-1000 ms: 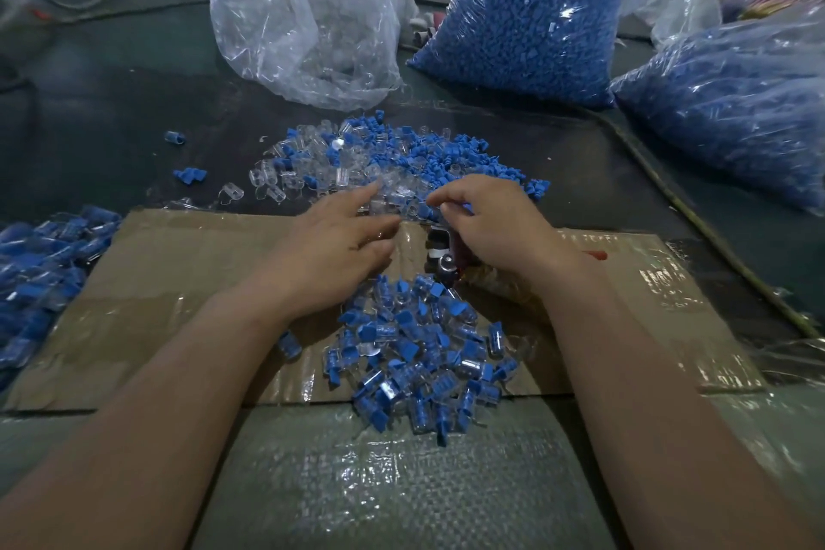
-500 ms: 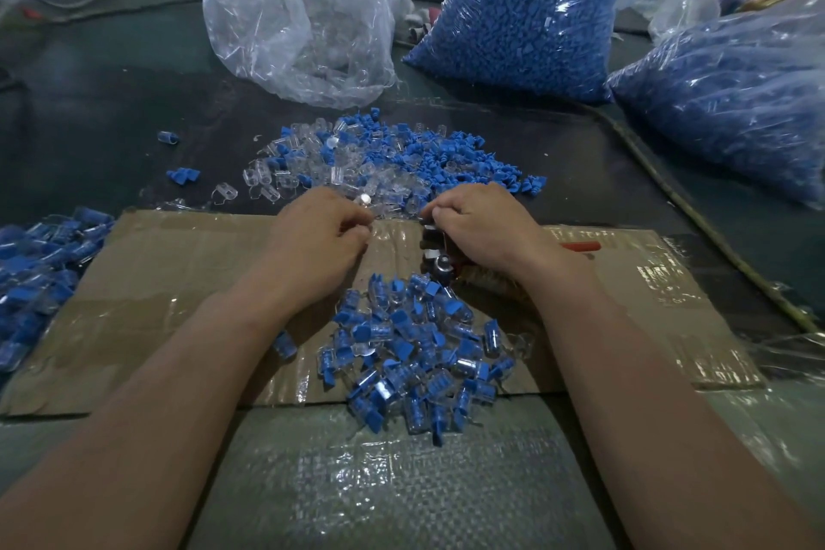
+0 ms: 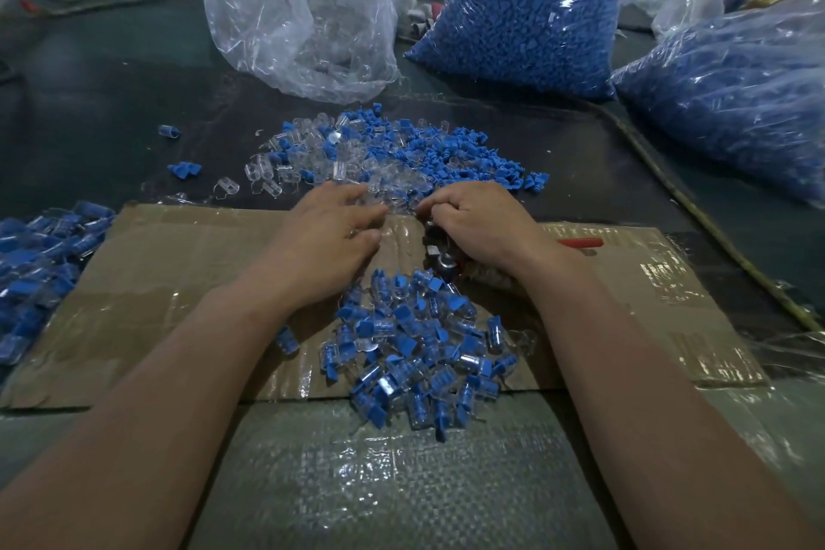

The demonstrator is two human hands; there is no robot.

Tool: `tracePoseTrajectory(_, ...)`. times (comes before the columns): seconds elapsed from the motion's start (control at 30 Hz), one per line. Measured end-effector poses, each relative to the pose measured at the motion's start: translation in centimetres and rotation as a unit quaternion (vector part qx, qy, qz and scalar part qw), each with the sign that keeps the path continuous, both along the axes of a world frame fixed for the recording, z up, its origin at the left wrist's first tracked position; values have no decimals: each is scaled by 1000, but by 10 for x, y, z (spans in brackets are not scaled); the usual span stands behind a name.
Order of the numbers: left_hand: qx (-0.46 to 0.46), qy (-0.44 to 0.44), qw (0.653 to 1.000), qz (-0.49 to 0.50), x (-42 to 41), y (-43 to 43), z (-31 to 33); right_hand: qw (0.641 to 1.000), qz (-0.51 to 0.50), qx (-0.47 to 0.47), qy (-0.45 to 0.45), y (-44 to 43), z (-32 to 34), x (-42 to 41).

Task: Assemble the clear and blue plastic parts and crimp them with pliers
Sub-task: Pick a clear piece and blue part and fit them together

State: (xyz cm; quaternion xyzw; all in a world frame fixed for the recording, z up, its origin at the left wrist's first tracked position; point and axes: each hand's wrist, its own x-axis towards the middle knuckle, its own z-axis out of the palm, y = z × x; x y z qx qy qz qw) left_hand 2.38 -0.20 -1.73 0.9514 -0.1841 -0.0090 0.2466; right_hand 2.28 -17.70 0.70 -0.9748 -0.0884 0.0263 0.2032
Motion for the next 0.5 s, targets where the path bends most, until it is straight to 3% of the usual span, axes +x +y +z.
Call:
tracePoseTrajectory(0.2,-91,-54,993,55,-3,0,4,995,-32,71,-58,-4,-2,0)
tracePoseTrajectory(0.37,-209,-85,966,129,-8,3,9,982,-56,130,-126,-5,0,-5)
tracePoseTrajectory(0.5,-286,-51,947,138,-7,5,12,972,-64,183,-133,-6,4,-10)
